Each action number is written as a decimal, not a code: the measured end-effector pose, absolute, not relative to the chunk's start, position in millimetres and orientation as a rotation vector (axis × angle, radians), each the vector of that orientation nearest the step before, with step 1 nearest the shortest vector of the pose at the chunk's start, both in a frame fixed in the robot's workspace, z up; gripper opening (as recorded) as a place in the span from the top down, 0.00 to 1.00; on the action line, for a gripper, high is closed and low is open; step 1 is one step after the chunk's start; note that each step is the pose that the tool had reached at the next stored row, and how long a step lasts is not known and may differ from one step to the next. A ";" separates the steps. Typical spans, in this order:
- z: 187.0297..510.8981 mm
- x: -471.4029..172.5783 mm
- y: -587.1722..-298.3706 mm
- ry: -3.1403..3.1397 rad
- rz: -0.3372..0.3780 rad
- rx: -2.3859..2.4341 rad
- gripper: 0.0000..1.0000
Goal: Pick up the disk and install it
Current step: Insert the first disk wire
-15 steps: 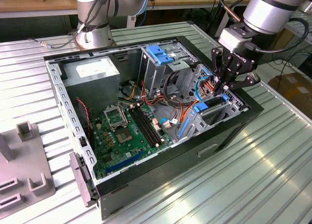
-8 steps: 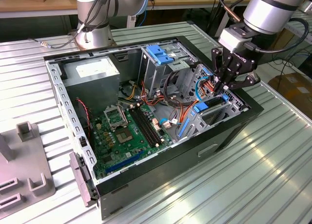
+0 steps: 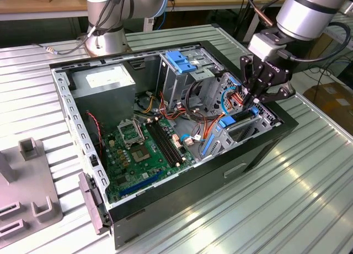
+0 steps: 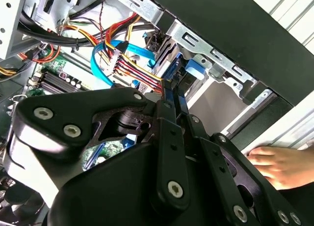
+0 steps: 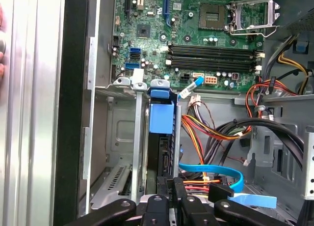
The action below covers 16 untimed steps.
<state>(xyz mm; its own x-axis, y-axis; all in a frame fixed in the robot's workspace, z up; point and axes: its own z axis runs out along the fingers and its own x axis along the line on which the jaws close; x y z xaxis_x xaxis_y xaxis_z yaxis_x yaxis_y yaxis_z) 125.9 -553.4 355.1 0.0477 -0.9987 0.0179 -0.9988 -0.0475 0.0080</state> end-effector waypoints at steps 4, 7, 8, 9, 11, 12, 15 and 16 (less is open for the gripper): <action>353.4 125.8 -553.4 -2.177 0.012 2.239 0.84; 352.1 125.3 -553.5 -2.178 0.011 2.239 0.84; 351.1 125.3 -553.5 -2.178 0.011 2.239 0.84; 350.3 125.3 -553.5 -2.178 0.011 2.239 0.84; 349.2 125.2 -553.5 -2.178 0.011 2.239 0.84; 348.7 125.2 -553.5 -2.178 0.011 2.239 0.84; 347.9 125.2 -553.7 -2.178 0.011 2.239 0.84; 347.9 125.2 -553.8 -2.178 0.011 2.239 0.84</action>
